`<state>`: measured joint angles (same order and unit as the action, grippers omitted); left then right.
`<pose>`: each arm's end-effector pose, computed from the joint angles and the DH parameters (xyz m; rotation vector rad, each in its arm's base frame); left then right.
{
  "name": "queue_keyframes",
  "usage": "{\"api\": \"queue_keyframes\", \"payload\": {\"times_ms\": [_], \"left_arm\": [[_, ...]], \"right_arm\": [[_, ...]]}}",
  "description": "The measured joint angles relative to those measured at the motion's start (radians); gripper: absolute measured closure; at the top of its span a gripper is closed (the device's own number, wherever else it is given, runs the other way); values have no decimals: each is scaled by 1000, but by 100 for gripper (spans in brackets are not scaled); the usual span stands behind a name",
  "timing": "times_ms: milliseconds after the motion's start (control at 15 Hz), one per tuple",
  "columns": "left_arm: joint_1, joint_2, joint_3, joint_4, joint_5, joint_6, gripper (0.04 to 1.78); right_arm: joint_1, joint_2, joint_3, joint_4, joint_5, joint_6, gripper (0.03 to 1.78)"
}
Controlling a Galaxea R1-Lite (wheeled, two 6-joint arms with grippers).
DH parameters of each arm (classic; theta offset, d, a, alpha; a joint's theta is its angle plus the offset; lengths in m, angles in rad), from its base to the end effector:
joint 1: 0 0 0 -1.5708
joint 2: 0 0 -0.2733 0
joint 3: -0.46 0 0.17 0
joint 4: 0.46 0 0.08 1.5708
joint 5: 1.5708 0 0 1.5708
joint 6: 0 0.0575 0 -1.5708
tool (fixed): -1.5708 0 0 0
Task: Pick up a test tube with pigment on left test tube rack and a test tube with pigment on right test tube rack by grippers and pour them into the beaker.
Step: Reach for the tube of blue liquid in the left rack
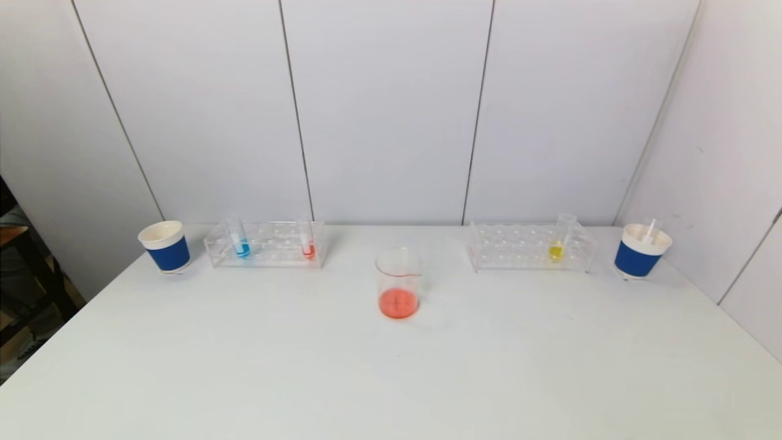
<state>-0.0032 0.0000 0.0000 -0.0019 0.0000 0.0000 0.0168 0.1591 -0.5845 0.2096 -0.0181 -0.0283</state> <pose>0.0165 -0.0001 0.0757 0.0000 -0.0019 -0.0032 -0.0279 -0.0015 0.2043 -0.0244 -0.2157 -0.0043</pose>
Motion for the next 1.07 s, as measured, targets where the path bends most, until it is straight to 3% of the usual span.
{"api": "queue_keyframes", "payload": {"times_ms": [600, 1067], "left_arm": [[0, 0, 0, 0, 0, 0, 6], [0, 0, 0, 1, 0, 0, 6]], "right_arm": [[-8, -143, 39, 19, 14, -18, 4], [-8, -158, 76, 14, 17, -15, 4]]}}
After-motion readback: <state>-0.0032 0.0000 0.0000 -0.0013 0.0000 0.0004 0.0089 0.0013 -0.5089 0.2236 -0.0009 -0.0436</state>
